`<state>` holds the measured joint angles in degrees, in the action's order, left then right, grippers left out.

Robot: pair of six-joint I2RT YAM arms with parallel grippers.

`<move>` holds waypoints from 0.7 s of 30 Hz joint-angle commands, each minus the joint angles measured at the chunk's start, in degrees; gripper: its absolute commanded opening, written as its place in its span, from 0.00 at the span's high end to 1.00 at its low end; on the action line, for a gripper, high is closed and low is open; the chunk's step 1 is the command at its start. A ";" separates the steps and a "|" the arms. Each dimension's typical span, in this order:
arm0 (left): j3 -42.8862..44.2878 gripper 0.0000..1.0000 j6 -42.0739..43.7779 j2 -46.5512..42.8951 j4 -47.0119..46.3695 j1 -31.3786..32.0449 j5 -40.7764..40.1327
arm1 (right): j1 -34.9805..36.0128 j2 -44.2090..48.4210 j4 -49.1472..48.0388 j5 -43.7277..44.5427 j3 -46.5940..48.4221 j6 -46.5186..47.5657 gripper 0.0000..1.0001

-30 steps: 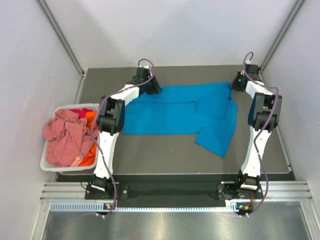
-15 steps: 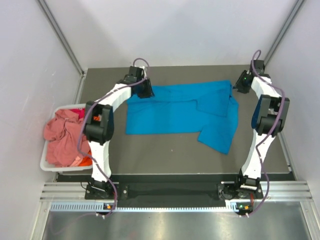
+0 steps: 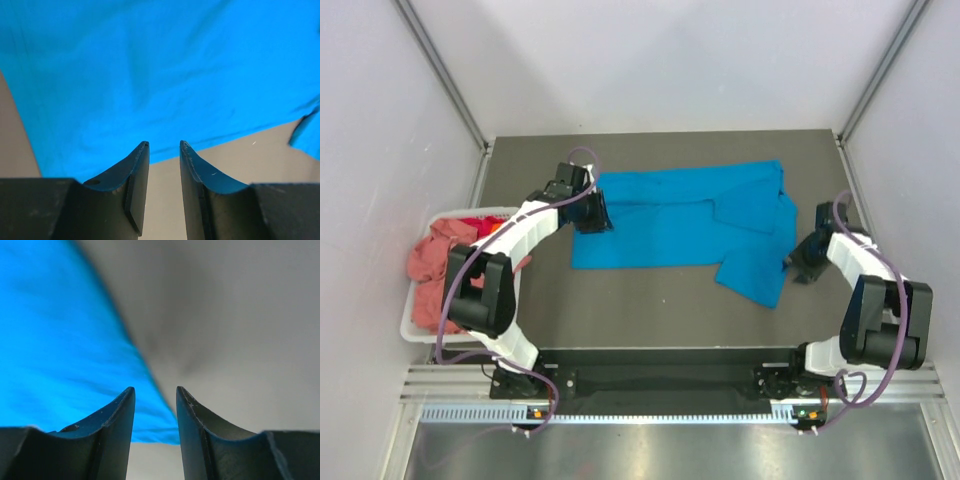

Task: Fold and stack the t-shirts
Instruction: Fold the tshirt

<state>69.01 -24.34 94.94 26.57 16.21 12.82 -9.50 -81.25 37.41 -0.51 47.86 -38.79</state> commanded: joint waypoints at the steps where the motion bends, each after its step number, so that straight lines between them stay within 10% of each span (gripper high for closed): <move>1: -2.12 0.64 -0.10 -5.19 1.03 -0.21 -0.24 | 0.79 3.64 1.97 -1.05 -5.47 -3.40 0.60; 21: -6.52 0.64 0.08 -7.84 3.31 -2.32 -5.34 | 8.17 10.94 3.02 0.16 -14.28 -8.50 0.63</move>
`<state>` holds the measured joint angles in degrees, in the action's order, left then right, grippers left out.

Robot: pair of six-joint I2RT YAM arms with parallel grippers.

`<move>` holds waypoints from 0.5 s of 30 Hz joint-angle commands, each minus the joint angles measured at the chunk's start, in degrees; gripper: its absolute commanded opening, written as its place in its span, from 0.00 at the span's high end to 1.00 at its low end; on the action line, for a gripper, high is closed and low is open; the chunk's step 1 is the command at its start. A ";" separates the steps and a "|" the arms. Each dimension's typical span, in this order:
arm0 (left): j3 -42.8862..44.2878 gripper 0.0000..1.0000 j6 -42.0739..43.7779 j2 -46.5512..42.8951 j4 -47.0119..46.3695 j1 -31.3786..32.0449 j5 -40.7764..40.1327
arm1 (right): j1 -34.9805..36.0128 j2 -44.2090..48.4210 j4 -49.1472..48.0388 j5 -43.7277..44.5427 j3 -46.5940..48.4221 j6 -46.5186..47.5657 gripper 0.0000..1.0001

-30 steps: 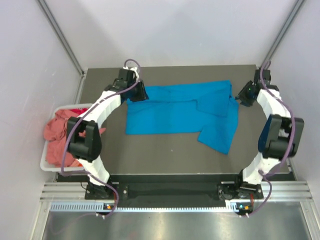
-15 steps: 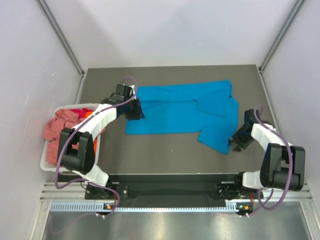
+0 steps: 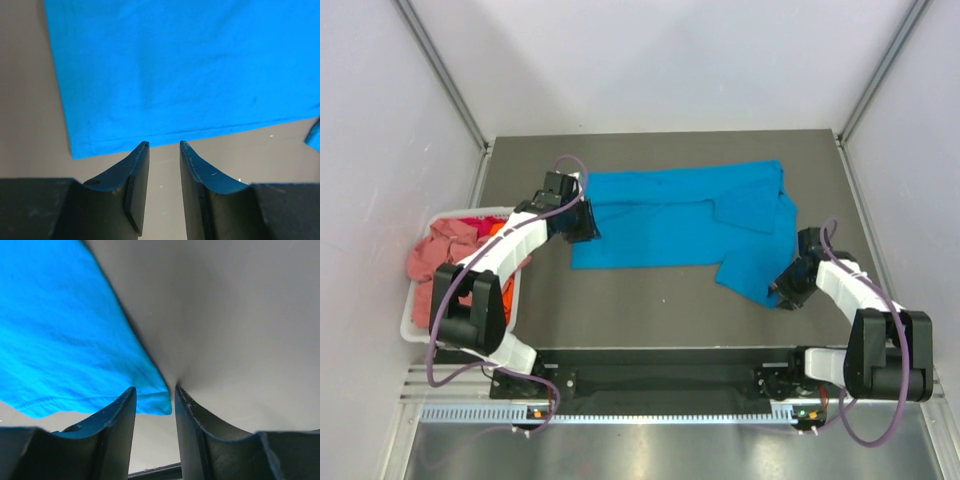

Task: Fold and stack the t-shirts
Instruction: Fold the tshirt

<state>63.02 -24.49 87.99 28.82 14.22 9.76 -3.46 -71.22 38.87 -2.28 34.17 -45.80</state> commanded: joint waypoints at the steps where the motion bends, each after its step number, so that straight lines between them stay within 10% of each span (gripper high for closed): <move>1: -0.71 0.64 0.32 -0.89 1.33 -0.33 -2.72 | 2.49 1.00 1.56 2.02 -1.03 -1.57 0.63; 6: -1.24 0.64 0.23 -0.62 2.56 -0.42 -4.57 | 2.94 2.31 -0.46 2.02 -3.76 -2.27 0.67; 10: -3.95 0.64 -0.03 0.08 2.21 -0.33 -6.85 | 3.02 2.93 -2.22 1.50 -4.21 -1.66 1.00; 15: -7.56 0.65 -2.31 2.28 1.33 -0.51 -12.19 | 3.02 5.91 -2.57 0.35 -2.01 0.62 1.00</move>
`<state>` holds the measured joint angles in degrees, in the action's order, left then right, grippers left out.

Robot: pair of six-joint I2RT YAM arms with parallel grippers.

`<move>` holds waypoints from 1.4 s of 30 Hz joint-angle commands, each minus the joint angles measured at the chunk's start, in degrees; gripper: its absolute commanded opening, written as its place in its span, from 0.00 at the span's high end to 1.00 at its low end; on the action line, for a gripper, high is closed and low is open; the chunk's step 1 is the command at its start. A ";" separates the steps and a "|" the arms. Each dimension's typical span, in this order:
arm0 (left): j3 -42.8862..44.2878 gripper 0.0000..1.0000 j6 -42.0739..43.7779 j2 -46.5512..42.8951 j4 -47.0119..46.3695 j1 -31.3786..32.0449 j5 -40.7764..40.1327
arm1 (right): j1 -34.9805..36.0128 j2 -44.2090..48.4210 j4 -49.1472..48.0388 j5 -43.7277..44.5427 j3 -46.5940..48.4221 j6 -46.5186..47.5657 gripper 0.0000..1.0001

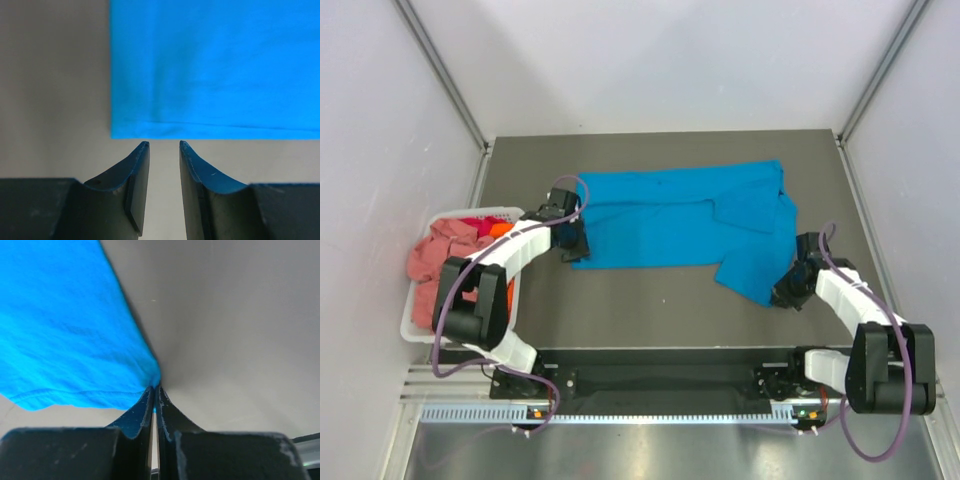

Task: Fold and stack the t-shirts
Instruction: Fold the tshirt

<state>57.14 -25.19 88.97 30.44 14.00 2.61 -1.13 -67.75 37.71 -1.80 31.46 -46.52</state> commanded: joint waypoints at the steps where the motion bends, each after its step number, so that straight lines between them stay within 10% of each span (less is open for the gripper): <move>1: -2.29 0.64 -2.31 1.29 -0.72 -0.29 -6.12 | 0.69 2.88 -1.24 -0.04 1.49 1.61 1.00; 19: -1.86 0.64 -6.45 6.83 -3.19 -3.10 -10.09 | 0.69 8.86 -2.64 -0.66 -0.53 5.48 1.00; 27: -2.21 1.00 -7.77 5.17 -3.63 -3.10 -9.38 | 0.69 9.74 -1.42 2.93 1.93 5.91 1.00; 42: 3.67 1.00 -6.45 2.70 0.85 -3.10 -5.25 | 0.69 11.24 -0.78 7.26 8.17 12.41 1.00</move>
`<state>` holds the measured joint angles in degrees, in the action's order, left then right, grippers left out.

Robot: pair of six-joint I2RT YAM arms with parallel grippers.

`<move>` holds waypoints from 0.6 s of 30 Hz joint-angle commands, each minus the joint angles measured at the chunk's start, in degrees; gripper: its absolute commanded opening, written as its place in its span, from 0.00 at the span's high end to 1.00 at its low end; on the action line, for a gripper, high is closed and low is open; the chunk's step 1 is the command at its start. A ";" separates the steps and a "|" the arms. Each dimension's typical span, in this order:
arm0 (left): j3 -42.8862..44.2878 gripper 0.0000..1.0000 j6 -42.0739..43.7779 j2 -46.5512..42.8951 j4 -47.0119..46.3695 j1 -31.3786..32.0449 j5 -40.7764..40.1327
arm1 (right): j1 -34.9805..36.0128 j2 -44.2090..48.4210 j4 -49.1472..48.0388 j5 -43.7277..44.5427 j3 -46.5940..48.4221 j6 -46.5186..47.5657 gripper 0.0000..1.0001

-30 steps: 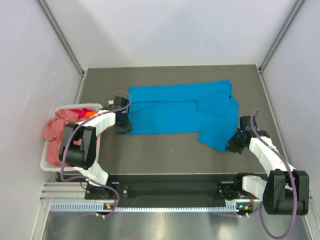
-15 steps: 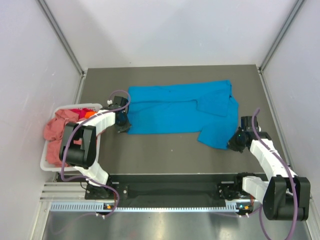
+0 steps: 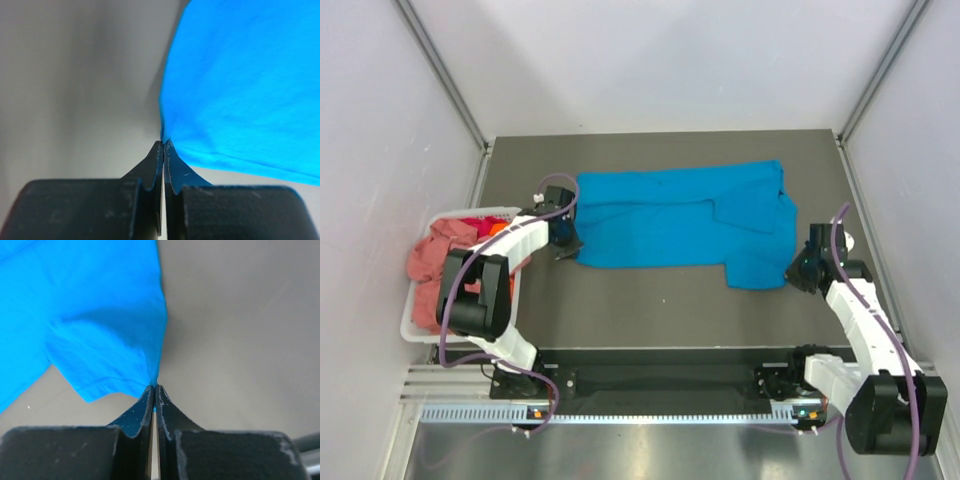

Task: Fold and stack the t-shirts
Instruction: Fold the tshirt

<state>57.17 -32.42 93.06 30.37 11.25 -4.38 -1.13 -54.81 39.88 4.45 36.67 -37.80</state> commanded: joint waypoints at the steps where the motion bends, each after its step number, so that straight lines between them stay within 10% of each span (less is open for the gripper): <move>1: 4.35 1.00 0.78 -0.86 0.92 -0.35 2.01 | 0.69 -2.84 -3.92 0.57 2.80 4.22 1.00; 18: 23.25 1.00 1.40 12.49 6.72 -0.35 -2.56 | 0.69 -16.81 -8.41 -1.37 17.03 17.67 1.00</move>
<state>77.45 -31.38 103.85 34.83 11.25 -5.32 -1.02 -69.25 33.10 2.87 49.84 -23.44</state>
